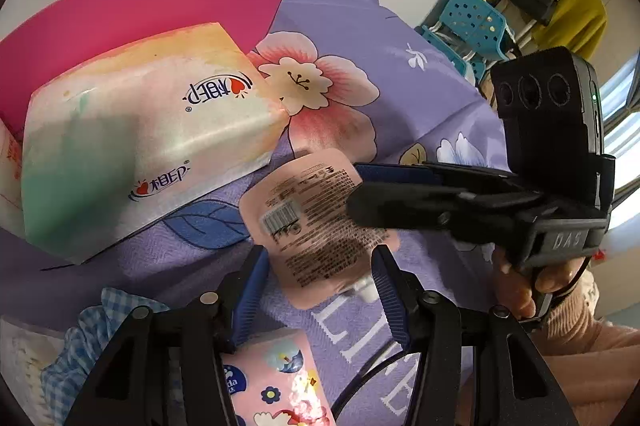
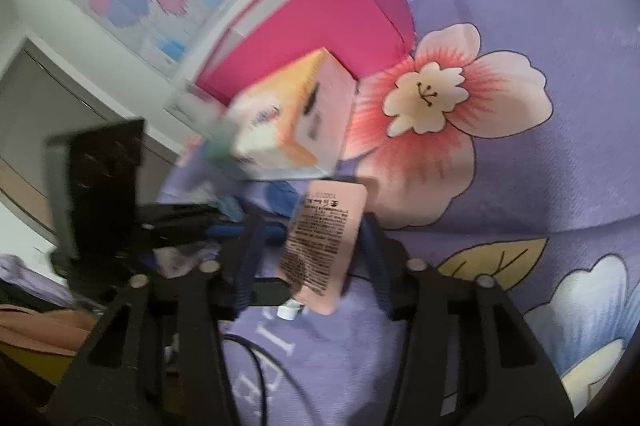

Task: Organize soft objects
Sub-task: 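Grasp the peach squeeze pouch by its edge with the right gripper, then lift the peach pouch into the pink box and release it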

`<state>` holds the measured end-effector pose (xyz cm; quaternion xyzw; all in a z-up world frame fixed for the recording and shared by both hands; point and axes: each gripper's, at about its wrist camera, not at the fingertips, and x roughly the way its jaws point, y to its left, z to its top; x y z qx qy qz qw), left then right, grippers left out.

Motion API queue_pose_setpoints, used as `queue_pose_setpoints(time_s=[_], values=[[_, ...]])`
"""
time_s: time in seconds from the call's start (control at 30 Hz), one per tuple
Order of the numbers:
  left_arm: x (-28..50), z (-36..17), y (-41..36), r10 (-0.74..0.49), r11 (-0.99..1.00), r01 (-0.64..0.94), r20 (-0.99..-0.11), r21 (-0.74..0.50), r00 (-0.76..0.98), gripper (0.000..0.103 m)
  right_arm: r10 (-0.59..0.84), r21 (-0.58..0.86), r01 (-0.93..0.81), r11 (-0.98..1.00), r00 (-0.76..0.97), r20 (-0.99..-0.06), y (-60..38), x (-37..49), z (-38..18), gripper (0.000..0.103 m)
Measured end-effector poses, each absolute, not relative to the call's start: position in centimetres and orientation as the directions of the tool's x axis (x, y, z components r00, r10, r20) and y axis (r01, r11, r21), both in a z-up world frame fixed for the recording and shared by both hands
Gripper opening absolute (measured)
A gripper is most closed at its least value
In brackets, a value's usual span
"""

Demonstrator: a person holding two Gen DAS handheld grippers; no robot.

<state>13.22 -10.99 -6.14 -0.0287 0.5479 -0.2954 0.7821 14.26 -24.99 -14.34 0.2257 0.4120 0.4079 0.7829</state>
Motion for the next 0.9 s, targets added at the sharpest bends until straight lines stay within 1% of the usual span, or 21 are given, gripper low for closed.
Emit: queue_pose_setpoints(time_s=[0.1,0.17,0.23,0.27,0.3,0.33,0.37,0.43,0.53,0.7,0.9], values=[[13.4,-6.2,-10.9,-0.506,0.820,0.424,-0.834,-0.385,0.221,0.054,0.847,0.709,-0.464,0.530,0.314,-0.428,-25.2,14.2,-14.4,0.040],[13.3,-6.3,-10.8,-0.506,0.819,0.427,-0.833,-0.383,0.224,0.054,0.850,0.713,-0.463,0.527,0.257,-0.461,-24.5,14.6,-15.1,0.037],[13.2,-6.3,-11.1,-0.492,0.823,0.439,-0.840,-0.362,0.230,0.054,0.840,0.702,-0.465,0.539,0.247,-0.482,-23.9,14.6,-15.5,0.033],[13.2,-6.2,-11.2,-0.489,0.825,0.436,-0.840,-0.359,0.234,0.054,0.827,0.685,-0.468,0.559,0.263,-0.496,-23.8,14.6,-15.3,0.023],[13.3,-6.2,-11.1,-0.495,0.824,0.432,-0.837,-0.367,0.233,0.054,0.815,0.669,-0.469,0.577,0.279,-0.507,-23.8,14.6,-15.2,0.020],[13.4,-6.2,-10.8,-0.504,0.822,0.425,-0.832,-0.379,0.233,0.054,0.825,0.681,-0.467,0.564,0.278,-0.492,-24.1,14.6,-15.1,0.018],[13.4,-6.1,-10.6,-0.503,0.826,0.416,-0.831,-0.380,0.238,0.054,0.835,0.696,-0.461,0.550,0.278,-0.475,-24.3,14.6,-15.1,0.018],[13.5,-5.9,-9.9,-0.504,0.830,0.405,-0.826,-0.383,0.252,0.054,0.828,0.684,-0.466,0.561,0.295,-0.478,-24.6,14.5,-14.9,0.017],[13.5,-5.1,-9.3,-0.531,0.818,0.409,-0.805,-0.405,0.265,0.054,0.832,0.680,-0.481,0.554,0.315,-0.456,-24.7,13.9,-14.0,0.014],[13.3,-3.4,-8.7,-0.566,0.797,0.432,-0.772,-0.423,0.290,0.058,0.845,0.656,-0.533,0.535,0.345,-0.409,-24.9,13.0,-11.1,0.014],[13.4,-0.9,-8.3,-0.639,0.744,0.478,-0.707,-0.467,0.304,0.058,0.865,0.630,-0.593,0.502,0.360,-0.351,-24.3,12.9,-7.9,0.013]])
